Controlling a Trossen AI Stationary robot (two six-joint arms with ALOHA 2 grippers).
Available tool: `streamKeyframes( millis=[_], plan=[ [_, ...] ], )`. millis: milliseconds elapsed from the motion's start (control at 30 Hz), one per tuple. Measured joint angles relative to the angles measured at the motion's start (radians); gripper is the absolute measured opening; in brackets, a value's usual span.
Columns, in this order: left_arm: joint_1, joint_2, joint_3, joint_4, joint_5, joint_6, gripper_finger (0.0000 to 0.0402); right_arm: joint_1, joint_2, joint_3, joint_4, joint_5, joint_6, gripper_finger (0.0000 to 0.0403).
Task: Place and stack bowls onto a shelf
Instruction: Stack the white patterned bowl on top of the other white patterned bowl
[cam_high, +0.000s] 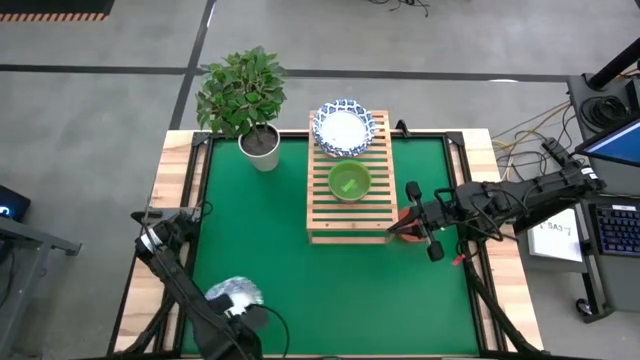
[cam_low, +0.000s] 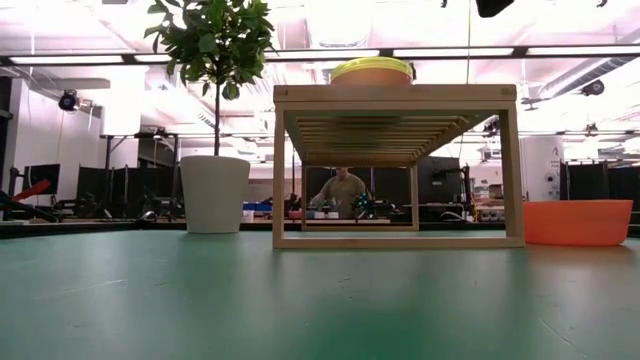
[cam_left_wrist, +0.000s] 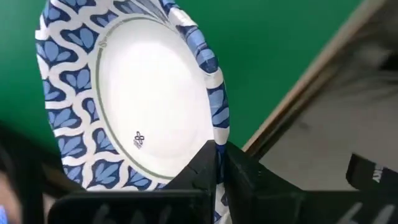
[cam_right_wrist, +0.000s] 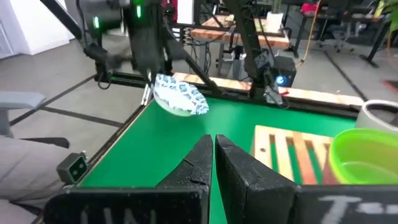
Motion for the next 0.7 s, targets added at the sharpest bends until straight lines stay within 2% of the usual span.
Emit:
streamKeyframes(
  millis=[133,233,333,400,500,700],
  plan=[
    [0.021,0.0,0.208,-0.096,-0.301,0.188,0.0001,0.034,-0.002,0.0,-0.006,-0.001,0.027,0.0009],
    [0.063,0.0,0.353,-0.102,-0.527,0.381,0.0,0.072,-0.002,0.0,-0.005,-0.003,0.015,0.0009],
    [0.117,-0.002,0.469,-0.094,-0.684,0.615,0.0,0.109,-0.001,0.0,-0.008,-0.003,-0.004,0.0009],
    [0.157,-0.032,0.46,-0.057,-0.741,0.78,0.0,0.129,-0.001,0.0,-0.015,-0.003,-0.008,0.0009],
    [0.238,-0.074,0.423,-0.038,-0.754,0.999,0.0,0.149,-0.001,0.0,-0.025,-0.002,-0.009,0.0009],
    [0.45,-0.088,0.416,-0.027,-0.801,1.34,0.0,0.156,0.003,0.0,-0.035,0.002,-0.011,0.0009]
  ],
)
